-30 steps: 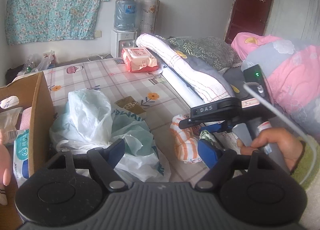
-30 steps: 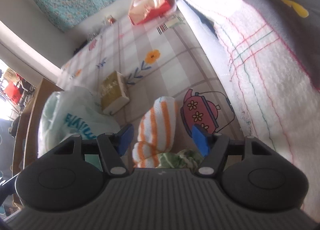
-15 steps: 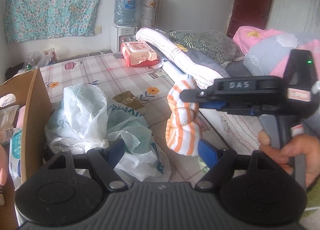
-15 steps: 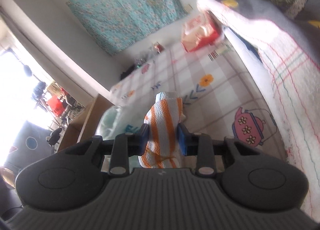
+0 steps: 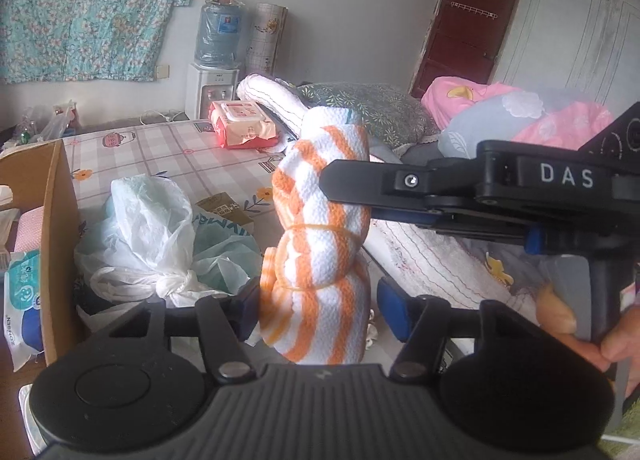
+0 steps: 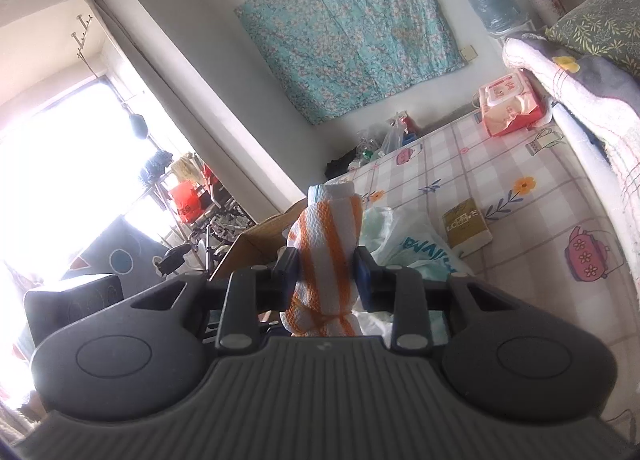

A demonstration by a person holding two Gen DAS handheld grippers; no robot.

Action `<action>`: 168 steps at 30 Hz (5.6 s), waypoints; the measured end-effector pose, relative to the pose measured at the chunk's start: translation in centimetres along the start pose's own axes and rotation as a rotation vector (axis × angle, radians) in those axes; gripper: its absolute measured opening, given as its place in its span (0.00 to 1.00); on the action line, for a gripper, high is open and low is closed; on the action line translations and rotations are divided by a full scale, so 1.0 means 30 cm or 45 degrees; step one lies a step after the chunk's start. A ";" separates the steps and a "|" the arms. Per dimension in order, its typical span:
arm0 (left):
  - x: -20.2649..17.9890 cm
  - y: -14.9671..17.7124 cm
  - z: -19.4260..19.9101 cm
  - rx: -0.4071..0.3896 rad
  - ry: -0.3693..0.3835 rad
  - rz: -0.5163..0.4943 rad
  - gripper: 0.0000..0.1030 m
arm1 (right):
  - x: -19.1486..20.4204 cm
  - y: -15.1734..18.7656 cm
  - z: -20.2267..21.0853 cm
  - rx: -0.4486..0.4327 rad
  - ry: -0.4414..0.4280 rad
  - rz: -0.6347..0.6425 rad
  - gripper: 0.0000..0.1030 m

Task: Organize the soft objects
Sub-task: 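Carry the sock with the right gripper into the box and release it, then move the left gripper to the gold tissue pack while the right gripper reaches the green scrunchie, then close the left gripper on the gold pack while the right gripper grasps the scrunchie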

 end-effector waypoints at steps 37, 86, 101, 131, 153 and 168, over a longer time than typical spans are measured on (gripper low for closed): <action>0.795 0.251 0.669 -0.194 -0.678 0.602 0.50 | 0.677 0.380 -1.177 1.028 -0.266 -0.019 0.28; 0.331 -0.270 0.071 0.127 -0.287 -0.021 0.87 | -0.171 0.091 -0.120 0.177 0.593 0.059 0.71; 0.250 -0.394 -0.719 0.723 -0.332 -0.012 0.86 | -0.324 0.301 -0.240 0.374 0.785 0.372 0.68; 0.186 -0.355 -1.002 0.929 -0.272 0.084 0.86 | -0.402 0.264 -0.179 0.245 0.800 0.273 0.54; 0.136 -0.360 -0.904 0.799 -0.261 0.066 0.62 | -0.427 0.263 -0.139 0.150 0.812 0.131 0.24; 0.156 -0.482 -0.376 0.460 -0.094 0.122 0.62 | -0.319 0.231 -0.045 -0.010 0.765 0.086 0.18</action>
Point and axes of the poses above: each gripper's, at about its wrist camera, not at the fingertips, and z roughly against the way its jaws point, x to its left, y to its underside, the point moved 4 cm from there along -z, roughly the way its jaws point, and after that the axes turned 2 degrees about -y, right-handed, at the moved point
